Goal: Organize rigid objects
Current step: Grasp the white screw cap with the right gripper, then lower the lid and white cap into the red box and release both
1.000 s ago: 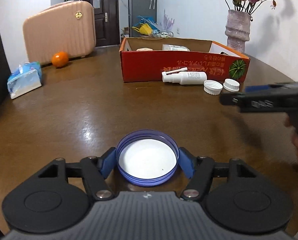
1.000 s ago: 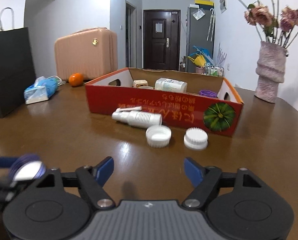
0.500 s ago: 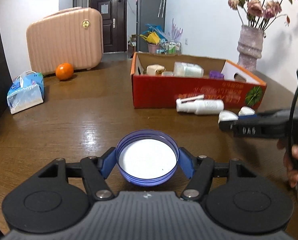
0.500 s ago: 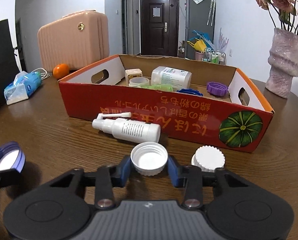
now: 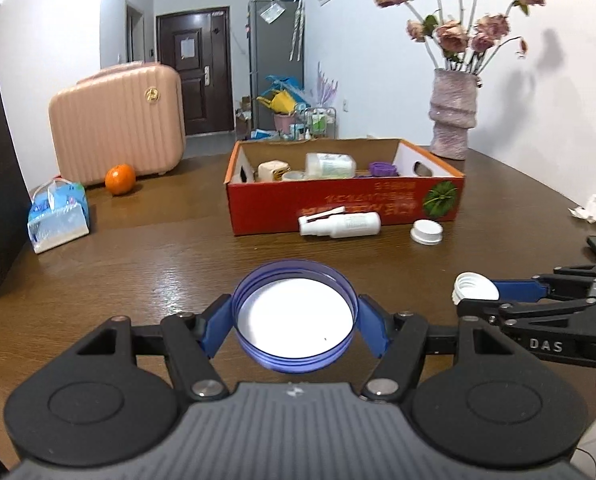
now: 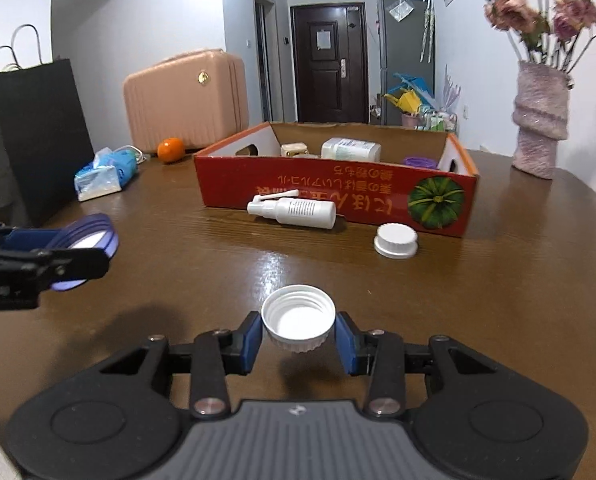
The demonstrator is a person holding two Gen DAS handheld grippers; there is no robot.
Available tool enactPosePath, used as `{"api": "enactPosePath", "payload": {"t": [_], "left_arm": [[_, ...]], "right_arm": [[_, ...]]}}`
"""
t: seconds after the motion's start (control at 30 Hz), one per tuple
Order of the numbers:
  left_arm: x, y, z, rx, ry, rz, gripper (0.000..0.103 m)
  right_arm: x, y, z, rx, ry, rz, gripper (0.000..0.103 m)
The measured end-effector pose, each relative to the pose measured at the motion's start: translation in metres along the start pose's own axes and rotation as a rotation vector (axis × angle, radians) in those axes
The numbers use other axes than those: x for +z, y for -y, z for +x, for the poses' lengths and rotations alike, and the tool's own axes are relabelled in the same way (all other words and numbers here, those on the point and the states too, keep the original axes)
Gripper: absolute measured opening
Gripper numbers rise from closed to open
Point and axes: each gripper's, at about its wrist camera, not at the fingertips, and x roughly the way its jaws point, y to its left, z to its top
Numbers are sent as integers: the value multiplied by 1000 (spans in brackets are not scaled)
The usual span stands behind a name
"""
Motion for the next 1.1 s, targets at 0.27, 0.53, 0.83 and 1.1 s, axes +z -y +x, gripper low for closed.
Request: {"api": "enactPosePath", "payload": {"t": [0.27, 0.53, 0.83, 1.1], "left_arm": [[-6, 15, -26, -6, 30, 27, 67], [0, 14, -12, -13, 18, 27, 67], [35, -2, 40, -9, 20, 11, 67], [101, -27, 116, -2, 52, -23, 67]], "right_arm": [[-9, 3, -45, -3, 70, 5, 39], [-7, 15, -42, -25, 75, 32, 39], [17, 36, -10, -44, 81, 53, 39], [71, 65, 34, -64, 133, 36, 39]]}}
